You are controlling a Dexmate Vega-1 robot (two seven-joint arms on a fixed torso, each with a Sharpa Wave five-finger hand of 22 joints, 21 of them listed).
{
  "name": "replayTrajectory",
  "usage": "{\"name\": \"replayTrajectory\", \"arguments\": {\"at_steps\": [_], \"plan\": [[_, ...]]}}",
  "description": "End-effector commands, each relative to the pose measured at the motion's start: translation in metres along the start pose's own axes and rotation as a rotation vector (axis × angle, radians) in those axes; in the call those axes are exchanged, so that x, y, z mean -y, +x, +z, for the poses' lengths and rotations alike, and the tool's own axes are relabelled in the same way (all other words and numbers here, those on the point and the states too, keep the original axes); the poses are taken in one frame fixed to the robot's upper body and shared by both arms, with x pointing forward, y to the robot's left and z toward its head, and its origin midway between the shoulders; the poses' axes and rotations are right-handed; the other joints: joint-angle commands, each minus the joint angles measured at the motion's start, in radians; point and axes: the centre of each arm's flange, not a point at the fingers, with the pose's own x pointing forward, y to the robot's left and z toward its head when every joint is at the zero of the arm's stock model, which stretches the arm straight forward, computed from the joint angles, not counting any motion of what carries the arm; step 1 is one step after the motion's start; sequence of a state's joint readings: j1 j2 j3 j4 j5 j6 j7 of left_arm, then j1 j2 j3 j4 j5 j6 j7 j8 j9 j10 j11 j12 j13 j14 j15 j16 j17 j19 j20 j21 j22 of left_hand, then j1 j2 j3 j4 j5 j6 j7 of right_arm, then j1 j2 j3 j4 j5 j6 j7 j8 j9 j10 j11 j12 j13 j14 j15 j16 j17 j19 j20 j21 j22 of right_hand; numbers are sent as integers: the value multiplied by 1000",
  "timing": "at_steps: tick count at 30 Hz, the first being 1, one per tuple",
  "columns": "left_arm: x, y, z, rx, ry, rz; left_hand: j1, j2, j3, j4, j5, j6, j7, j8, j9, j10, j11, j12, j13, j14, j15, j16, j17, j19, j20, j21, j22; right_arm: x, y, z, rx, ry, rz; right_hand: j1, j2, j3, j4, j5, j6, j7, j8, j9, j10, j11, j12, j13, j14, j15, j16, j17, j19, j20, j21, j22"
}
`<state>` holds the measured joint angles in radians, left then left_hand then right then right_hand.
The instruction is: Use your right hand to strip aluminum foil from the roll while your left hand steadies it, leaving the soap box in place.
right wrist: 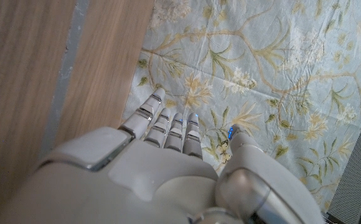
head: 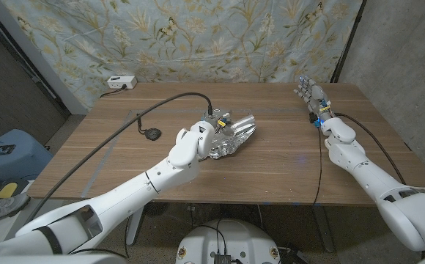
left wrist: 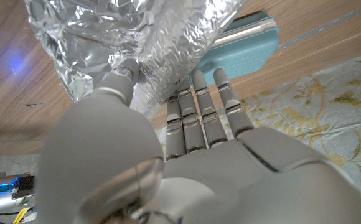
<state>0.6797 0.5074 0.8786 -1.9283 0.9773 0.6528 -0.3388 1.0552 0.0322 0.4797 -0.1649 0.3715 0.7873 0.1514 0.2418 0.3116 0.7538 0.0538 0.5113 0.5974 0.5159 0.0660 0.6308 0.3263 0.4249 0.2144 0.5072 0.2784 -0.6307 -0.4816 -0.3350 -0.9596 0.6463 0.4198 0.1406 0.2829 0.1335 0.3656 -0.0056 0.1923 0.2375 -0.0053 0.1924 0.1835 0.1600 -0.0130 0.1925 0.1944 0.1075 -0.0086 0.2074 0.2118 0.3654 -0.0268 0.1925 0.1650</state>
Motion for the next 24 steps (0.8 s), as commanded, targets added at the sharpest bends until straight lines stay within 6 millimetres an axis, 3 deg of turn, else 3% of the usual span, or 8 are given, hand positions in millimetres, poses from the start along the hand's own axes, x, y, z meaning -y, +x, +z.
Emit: {"name": "replayTrajectory", "arguments": {"at_steps": [1, 20, 24], "plan": [[-5, 4, -11, -9, -96, -11, -8, 6, 15, 14, 12, 15, 0, 6, 8, -1, -6, 7, 72, -1, 7, -24, -19, 7, -1, 9, 0, -7, 3, 5, -12, -17, 14, -4, 3, 7, -4, -3, 6, 1, 3, 5, 7, 1, 4, 2, 9, 0, 6, 1, 2, 10, 1, 6], [-9, 7, -10, 6, -198, -2, -25, 7, 23, 15, 18, 28, -3, 5, 17, 8, -13, 17, 72, 23, 4, -81, -73, 9, -3, 22, -10, -3, -2, 10, -29, -34, 22, -6, 3, 8, -5, -4, 7, 2, 3, 5, 7, 2, 4, 2, 10, 5, 6, 2, 3, 13, 1, 6], [-9, 8, -10, 12, -219, -6, -41, 1, 25, 14, 21, 26, -2, 1, 26, 1, -13, 22, 75, 93, 10, -108, -115, 80, -20, 60, -21, -2, -3, 11, -31, -37, 21, -6, 4, 9, -5, -4, 6, 2, 3, 5, 7, 2, 4, 2, 11, 5, 6, 2, 2, 13, 1, 6]]}}
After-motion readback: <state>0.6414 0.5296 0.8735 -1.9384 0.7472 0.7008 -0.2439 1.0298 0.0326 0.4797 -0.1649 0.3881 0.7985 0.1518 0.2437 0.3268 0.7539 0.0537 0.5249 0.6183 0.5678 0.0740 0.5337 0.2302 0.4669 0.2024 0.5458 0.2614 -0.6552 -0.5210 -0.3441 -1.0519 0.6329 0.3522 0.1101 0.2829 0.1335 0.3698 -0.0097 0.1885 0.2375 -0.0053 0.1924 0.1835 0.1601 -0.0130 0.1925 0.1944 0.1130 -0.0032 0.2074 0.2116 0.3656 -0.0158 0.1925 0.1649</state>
